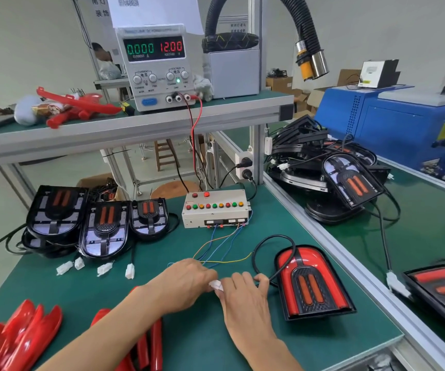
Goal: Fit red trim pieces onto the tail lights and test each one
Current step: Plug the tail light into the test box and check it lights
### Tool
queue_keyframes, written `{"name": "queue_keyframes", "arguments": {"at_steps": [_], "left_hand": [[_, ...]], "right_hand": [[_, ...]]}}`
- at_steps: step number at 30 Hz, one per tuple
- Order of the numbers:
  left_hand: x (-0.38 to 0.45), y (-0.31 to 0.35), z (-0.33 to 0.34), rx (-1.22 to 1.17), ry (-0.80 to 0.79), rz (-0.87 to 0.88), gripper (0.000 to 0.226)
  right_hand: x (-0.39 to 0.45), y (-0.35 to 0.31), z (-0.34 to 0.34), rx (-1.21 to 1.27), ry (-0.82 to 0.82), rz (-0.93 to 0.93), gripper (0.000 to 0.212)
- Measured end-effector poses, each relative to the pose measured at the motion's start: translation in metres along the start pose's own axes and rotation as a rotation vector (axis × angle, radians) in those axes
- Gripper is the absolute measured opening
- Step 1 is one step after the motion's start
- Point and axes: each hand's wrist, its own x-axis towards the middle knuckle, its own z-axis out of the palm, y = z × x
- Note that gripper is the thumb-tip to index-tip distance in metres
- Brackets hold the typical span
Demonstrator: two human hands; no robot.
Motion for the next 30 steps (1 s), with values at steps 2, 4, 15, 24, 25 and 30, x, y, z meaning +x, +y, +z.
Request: {"name": "queue_keyframes", "arguments": {"at_steps": [2, 4, 15, 24, 25, 30], "left_hand": [[-0.001, -0.001, -0.002, -0.047, -0.032, -0.002, 0.015], [-0.001, -0.001, -0.003, -0.065, -0.060, 0.002, 0.015], [-0.003, -0.003, -0.003, -0.148, -0.066, 0.010, 0.024], [-0.016, 0.010, -0.003, -0.196, 0.134, -0.019, 0.062], [-0.017, 0.015, -0.006, -0.264, 0.236, -0.033, 0.054], [-0.019, 0.052, -0.022, -0.578, 0.601, -0.212, 0.021]], "right_hand": [[-0.001, 0.001, 0.002, 0.023, -0.003, -0.019, 0.025], [-0.001, 0.002, 0.003, 0.033, -0.014, -0.028, 0.024], [-0.002, 0.000, -0.005, 0.039, 0.000, -0.011, 0.018], [-0.007, 0.000, -0.014, 0.133, 0.080, -0.046, 0.025], [-0.008, 0.001, -0.018, 0.159, 0.113, -0.044, 0.025], [0.005, 0.020, -0.069, 0.278, 0.268, -0.006, 0.032]]}}
